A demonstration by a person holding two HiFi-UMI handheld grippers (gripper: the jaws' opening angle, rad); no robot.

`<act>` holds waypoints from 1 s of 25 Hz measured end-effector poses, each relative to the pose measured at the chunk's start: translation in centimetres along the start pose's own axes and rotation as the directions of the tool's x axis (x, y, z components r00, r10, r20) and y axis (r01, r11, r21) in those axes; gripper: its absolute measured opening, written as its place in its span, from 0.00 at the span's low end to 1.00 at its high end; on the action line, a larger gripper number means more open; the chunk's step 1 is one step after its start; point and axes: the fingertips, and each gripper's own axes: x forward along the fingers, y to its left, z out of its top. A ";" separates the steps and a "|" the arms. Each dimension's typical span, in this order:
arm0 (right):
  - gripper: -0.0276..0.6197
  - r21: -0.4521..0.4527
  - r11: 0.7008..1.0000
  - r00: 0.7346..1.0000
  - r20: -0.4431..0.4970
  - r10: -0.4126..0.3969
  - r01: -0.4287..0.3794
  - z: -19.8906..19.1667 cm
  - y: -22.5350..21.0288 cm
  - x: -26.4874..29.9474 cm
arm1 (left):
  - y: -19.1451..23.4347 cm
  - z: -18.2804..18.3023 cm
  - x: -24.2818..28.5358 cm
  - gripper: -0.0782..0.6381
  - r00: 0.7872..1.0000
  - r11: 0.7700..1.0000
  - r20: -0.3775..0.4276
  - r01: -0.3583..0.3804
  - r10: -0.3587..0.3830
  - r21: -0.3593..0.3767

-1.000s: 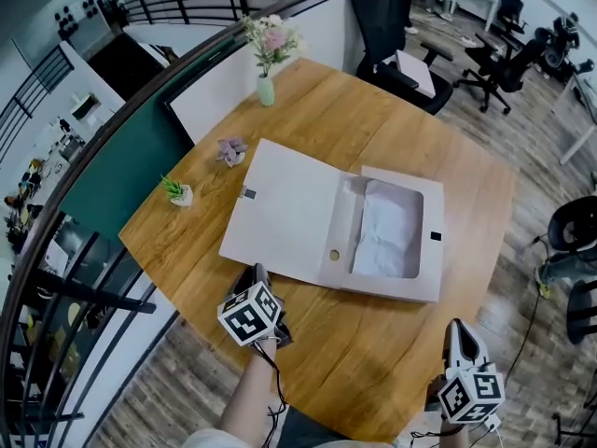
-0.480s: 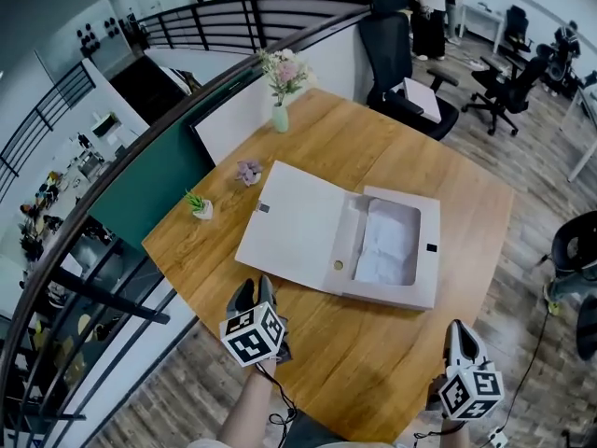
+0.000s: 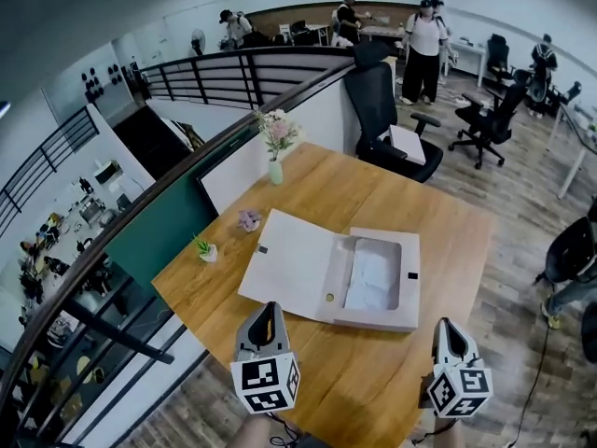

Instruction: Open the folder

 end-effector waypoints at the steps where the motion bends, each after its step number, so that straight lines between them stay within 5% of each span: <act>1: 0.05 -0.002 1.000 1.000 0.015 -0.005 0.005 0.5 0.0 -0.2 | -0.6 0.5 -0.3 0.11 1.000 1.000 0.014 0.023 -0.023 -0.001; 9: 0.05 -0.020 0.999 0.994 0.103 -0.048 0.050 3.1 0.5 -1.9 | -2.3 1.6 -1.0 0.11 0.993 0.995 0.063 0.103 -0.104 0.019; 25: 0.04 -0.066 0.991 0.989 0.107 -0.105 0.112 3.7 2.0 -3.3 | -1.8 0.7 -0.1 0.11 0.988 0.989 0.044 0.146 -0.145 -0.026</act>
